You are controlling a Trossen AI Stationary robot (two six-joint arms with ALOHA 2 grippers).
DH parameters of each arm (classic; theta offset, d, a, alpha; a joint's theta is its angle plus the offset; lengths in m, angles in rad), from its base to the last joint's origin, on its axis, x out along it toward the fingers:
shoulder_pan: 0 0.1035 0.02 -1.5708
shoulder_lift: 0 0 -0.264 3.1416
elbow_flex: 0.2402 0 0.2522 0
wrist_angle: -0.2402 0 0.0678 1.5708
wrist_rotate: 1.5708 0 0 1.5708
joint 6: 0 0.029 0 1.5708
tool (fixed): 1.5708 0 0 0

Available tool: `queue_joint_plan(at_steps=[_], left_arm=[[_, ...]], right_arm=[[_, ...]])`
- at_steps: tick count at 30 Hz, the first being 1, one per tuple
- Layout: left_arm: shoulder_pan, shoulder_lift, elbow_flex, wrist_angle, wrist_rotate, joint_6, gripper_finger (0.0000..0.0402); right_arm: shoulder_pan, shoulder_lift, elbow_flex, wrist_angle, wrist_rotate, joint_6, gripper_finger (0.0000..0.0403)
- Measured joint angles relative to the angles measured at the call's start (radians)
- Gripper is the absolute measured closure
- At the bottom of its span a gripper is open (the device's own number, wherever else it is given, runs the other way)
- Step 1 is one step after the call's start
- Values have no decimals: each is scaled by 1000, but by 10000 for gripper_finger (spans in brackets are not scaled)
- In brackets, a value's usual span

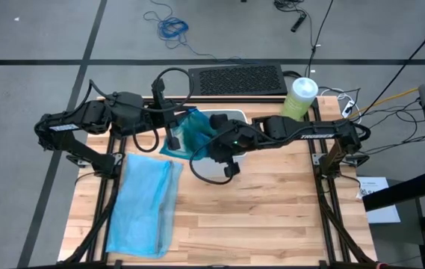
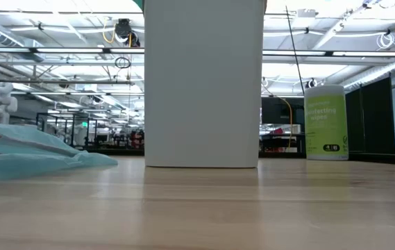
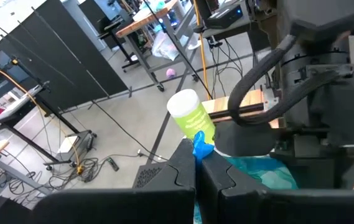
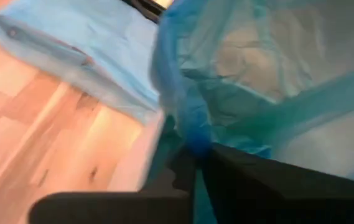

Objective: Place trash/remove bag and relplace
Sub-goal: Remove the blue trash bag from the white trash bin

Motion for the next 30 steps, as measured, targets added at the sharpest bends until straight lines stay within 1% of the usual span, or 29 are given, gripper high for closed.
queue_joint_plan(at_steps=[3,7,11,16,20,23,27,30], left_arm=[[0,0,0,1,0,0,402],[0,0,0,1,0,1,402],[0,0,0,2,-2,1,402],[0,-8,0,2,-7,1,402],[0,-11,0,2,-8,1,401],[0,-13,0,2,-26,1,402],[0,-13,0,-6,-40,1,402],[0,-13,0,-24,-44,0,402]], right_arm=[[7,-4,4,9,49,3,395],[28,-5,61,-10,120,2,401],[48,-6,143,-59,131,0,402],[83,-7,244,-102,204,-13,403],[102,-8,300,-112,211,-24,403],[112,-7,331,-116,220,-28,403],[135,-8,349,-115,307,-57,403],[149,-8,356,-102,334,-62,403]])
